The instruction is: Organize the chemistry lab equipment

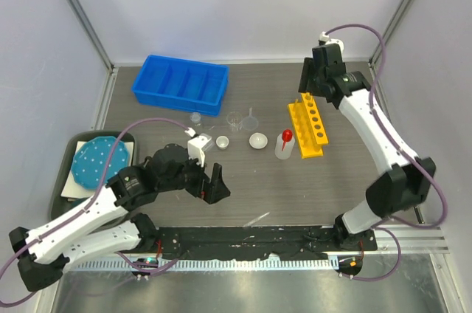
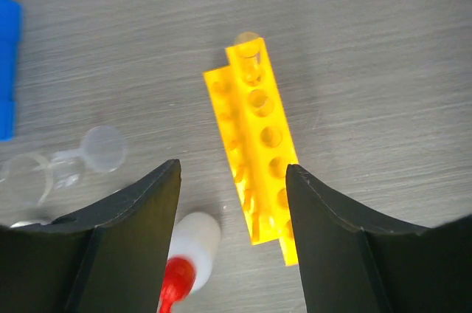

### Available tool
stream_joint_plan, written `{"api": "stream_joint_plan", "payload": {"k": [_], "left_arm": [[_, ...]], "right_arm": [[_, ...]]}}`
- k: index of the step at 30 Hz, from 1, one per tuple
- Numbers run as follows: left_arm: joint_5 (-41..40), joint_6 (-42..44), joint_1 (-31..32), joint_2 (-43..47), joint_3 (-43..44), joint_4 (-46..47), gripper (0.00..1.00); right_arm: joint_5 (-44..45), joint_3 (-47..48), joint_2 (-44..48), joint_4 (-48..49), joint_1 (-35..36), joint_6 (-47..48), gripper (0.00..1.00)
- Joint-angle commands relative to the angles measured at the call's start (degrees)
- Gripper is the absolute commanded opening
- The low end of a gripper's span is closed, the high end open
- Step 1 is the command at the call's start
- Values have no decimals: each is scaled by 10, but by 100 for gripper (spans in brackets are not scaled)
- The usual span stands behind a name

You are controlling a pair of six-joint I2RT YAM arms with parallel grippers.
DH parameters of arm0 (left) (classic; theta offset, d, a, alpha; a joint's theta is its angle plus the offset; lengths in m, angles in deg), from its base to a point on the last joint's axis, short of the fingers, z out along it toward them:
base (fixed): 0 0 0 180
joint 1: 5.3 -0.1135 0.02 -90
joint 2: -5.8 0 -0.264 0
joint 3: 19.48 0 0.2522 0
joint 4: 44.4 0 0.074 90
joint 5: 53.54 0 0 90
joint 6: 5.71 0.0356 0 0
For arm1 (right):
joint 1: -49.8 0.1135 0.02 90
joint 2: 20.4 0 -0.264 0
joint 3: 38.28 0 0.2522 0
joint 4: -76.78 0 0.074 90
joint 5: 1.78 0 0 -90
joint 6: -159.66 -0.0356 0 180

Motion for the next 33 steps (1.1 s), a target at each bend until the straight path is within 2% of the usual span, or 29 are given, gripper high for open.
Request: {"api": "stream_joint_plan", "payload": {"k": [1, 4, 8, 10, 15, 22, 33], "left_arm": [[-28, -16, 3, -36, -2, 22, 98], [-68, -32, 31, -64, -10, 36, 96], [-184, -44, 123, -156, 7, 43, 96], [-207, -52, 150, -192, 16, 44, 96], [-272, -73, 222, -300, 29, 71, 94], [-304, -91, 266, -386, 44, 106, 91], [-306, -85, 307, -485, 106, 95, 86]], "right_arm": [[38, -20, 106, -11, 48, 4, 64], [39, -53, 159, -20, 87, 3, 64], [24, -99, 224, -37, 126, -8, 64], [-7, -114, 251, -41, 141, -12, 65], [-21, -142, 312, -64, 157, -12, 64], [-54, -176, 345, -75, 159, -2, 65], [-64, -200, 367, -84, 159, 13, 65]]}}
